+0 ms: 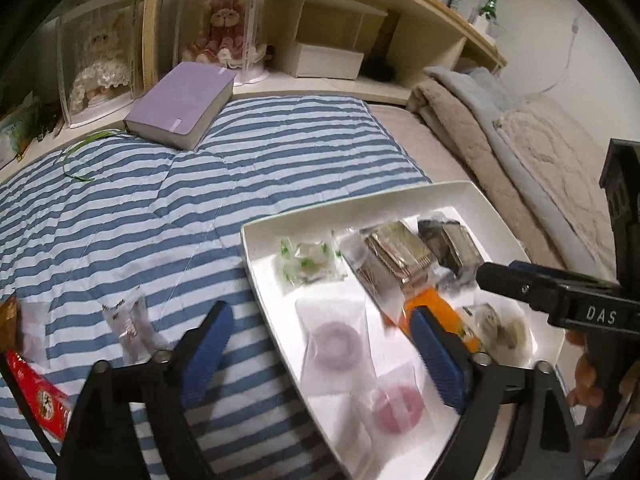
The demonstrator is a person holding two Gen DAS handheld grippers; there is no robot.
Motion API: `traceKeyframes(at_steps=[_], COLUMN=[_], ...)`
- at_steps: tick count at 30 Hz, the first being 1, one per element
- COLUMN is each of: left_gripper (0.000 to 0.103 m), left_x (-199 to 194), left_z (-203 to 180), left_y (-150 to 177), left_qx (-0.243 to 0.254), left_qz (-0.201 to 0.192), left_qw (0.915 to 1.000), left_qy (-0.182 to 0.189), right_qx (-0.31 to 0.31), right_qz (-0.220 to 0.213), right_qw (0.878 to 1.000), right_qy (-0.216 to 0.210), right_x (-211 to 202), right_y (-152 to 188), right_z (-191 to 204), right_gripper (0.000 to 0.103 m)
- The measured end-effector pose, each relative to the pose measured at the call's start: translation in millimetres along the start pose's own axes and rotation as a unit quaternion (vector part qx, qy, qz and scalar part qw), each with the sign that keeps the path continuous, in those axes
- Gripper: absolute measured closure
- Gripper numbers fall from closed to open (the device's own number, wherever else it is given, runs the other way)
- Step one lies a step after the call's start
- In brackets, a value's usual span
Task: Organize snacks
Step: 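Open both grippers to drop the packets into the box, then move both grippers back toward the red bag and brown bar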
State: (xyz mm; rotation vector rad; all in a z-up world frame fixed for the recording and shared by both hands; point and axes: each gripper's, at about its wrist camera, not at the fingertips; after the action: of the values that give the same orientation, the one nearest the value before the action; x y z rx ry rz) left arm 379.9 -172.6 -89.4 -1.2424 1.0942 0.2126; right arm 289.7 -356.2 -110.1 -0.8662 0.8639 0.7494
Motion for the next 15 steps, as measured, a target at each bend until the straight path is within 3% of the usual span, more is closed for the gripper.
traceKeyframes(at_steps=[3,9,15], left_gripper=[0.0,0.0,0.0], left_x=[-12.1,-36.9,-66.0], left_z=[-3.4,-10.2,-13.9], left_y=[6.1,14.2,20.0], left_qx=[0.006,0.012,0.011], left_qz=[-0.002,-0.002,-0.009], left_qw=[1.0,0.9999,0.9999], left_qy=[0.0,-0.002,0.0], right_qx=[-0.001,-0.005,-0.009], right_qz=[-0.005,-0.019,-0.056], right_qw=[1.0,1.0,0.998], right_qy=[0.009,0.02,0.034], right_x=[-5.8,-22.3,-49.3], right_y=[4.7,17.5,31.6], right_z=[-3.5,-8.0,-7.8], right_gripper=[0.014,0.0,0.0])
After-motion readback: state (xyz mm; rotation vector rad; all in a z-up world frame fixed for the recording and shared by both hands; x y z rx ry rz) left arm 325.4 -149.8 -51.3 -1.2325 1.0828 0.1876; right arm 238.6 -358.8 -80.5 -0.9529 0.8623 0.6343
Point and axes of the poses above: each gripper's, at about its wrist camera, not at the fingertips, and x roughly the way its jaws point, z to its left, y to its underside, and after that the axes turned 13 degrees about x, right-handed
